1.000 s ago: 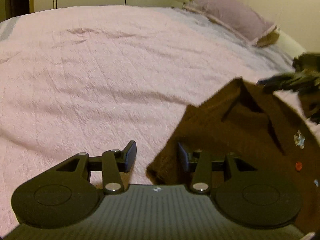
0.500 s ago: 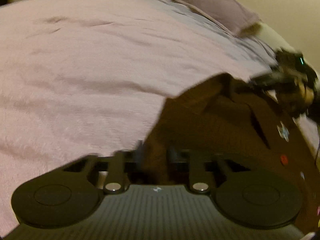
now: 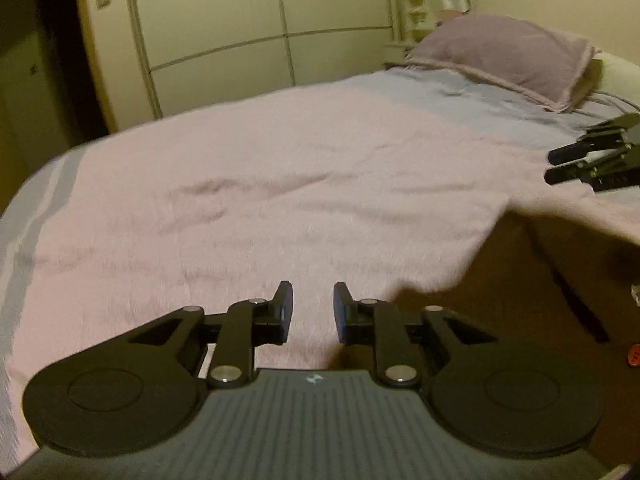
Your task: Fold clothes
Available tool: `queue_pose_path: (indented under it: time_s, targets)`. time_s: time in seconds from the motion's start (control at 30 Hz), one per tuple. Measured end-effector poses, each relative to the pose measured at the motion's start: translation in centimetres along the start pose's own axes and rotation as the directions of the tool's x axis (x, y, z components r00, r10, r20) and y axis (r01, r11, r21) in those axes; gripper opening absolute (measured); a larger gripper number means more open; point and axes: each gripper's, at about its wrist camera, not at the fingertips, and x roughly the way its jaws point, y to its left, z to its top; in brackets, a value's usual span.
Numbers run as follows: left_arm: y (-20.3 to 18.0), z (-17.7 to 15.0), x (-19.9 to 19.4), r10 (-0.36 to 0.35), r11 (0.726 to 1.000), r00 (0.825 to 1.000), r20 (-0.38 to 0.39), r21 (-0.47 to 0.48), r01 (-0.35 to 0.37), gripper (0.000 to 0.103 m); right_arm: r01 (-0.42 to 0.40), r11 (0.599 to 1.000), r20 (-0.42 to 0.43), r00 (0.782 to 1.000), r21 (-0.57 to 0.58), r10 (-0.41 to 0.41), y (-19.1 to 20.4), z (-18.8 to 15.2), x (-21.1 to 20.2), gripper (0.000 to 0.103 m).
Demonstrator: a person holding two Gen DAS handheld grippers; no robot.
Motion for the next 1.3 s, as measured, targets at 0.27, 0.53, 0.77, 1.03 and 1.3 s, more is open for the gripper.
queue_pose_path:
  time_s: [0.27, 0.53, 0.77, 1.03, 1.3]
  targets:
    - [0.4, -6.1, -7.1, -0.026, 0.998, 0.998, -0.053, -0.053, 0.023, 0.028, -0.052, 0.992, -0.021, 0.998, 0.112, 0.055, -0.7, -4.4, -8.2, 0.043]
    - [-3.0, -12.0, -14.9, -0.143, 0.987, 0.983, -0.113, -0.094, 0.133, 0.042, -0.148, 0.965, -0.073, 0.983, 0.214, 0.167, 4.4, -11.8, -23.2, 0.048]
    - [-3.3, -13.5, -15.4, -0.123, 0.986, 0.981, -0.147, -0.127, 0.105, 0.007, -0.117, 0.943, -0.131, 0.978, 0.312, 0.165, 9.0, -18.5, -29.4, 0.054]
    - [-2.4, -14.9, -16.7, -0.061, 0.985, 0.986, -0.157, -0.168, 0.034, 0.006, -0.093, 0.922, -0.146, 0.977, 0.375, 0.158, 10.5, -21.8, -32.3, 0.055]
    - [-5.7, -16.6, -25.4, 0.027, 0.998, 0.996, -0.080, -0.051, -0.031, 0.023, -0.066, 0.934, -0.085, 0.991, 0.352, 0.103, 11.4, -21.7, -38.0, 0.056]
